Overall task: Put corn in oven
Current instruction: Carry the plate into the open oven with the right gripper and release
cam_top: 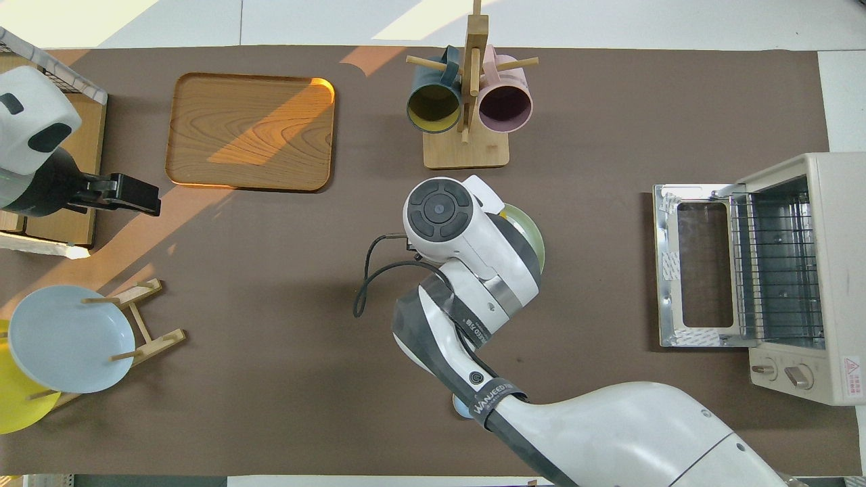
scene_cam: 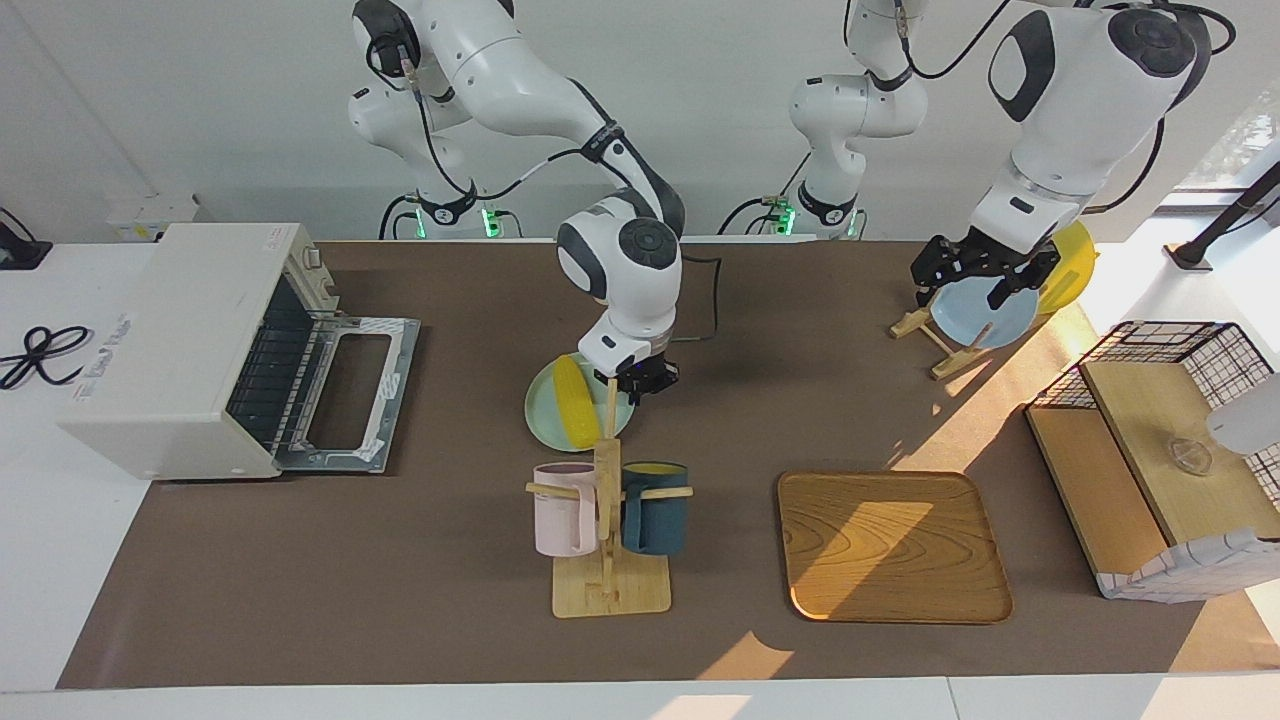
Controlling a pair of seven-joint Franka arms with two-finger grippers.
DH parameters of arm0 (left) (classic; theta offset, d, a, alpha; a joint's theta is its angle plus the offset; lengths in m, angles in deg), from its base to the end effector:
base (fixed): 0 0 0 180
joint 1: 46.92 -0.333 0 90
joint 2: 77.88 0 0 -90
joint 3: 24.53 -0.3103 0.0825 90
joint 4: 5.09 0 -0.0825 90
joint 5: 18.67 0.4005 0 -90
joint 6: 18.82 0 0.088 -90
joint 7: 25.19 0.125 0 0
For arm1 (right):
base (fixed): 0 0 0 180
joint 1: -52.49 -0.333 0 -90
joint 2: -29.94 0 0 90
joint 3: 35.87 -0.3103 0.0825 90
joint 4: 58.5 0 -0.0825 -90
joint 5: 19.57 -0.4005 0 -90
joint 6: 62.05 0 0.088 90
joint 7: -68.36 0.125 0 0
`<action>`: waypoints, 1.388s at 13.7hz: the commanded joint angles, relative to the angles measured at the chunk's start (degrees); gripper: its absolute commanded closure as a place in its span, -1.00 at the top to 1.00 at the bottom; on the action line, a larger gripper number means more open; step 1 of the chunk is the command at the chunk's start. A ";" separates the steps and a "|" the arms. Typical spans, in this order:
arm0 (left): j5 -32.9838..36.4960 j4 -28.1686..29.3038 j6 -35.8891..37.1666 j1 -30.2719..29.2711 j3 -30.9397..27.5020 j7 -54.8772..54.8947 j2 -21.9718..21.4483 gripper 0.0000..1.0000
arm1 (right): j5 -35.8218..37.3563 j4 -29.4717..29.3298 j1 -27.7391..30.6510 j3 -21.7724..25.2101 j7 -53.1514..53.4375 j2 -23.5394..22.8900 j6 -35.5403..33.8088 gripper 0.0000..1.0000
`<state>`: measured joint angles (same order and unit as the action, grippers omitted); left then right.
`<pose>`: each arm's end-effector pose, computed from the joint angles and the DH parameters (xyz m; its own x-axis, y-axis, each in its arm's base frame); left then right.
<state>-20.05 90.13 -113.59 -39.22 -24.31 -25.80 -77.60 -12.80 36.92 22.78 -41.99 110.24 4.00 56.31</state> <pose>0.5711 -0.0823 0.5605 0.9920 -0.1252 -0.0130 -0.1249 -0.9919 0.0239 0.5567 0.3844 0.3101 0.9984 -0.0564 -0.0011 -0.0562 -0.9957 0.0740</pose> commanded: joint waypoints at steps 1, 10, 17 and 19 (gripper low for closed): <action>0.34 1.63 -1.38 -1.90 1.45 0.88 -1.16 1.00 | 1.49 -1.64 2.11 -0.04 -4.86 3.51 -6.27 -1.00; -0.89 1.72 -1.30 -1.64 1.63 0.53 -1.60 1.00 | 10.02 16.63 15.98 0.23 -20.43 19.95 -20.80 -1.00; -0.81 1.72 -1.03 -2.35 1.02 0.53 -1.78 1.00 | 10.02 22.34 35.06 0.14 -30.09 21.72 -11.50 -1.00; -0.90 1.72 -1.12 -2.35 1.02 0.53 -1.78 1.00 | 10.02 24.27 37.18 0.14 -31.86 22.07 -9.13 -1.00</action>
<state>-20.27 90.13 -113.85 -40.86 -23.62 -25.80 -77.79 -3.62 57.44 58.30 -41.00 79.96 23.85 44.47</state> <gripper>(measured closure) 0.000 0.974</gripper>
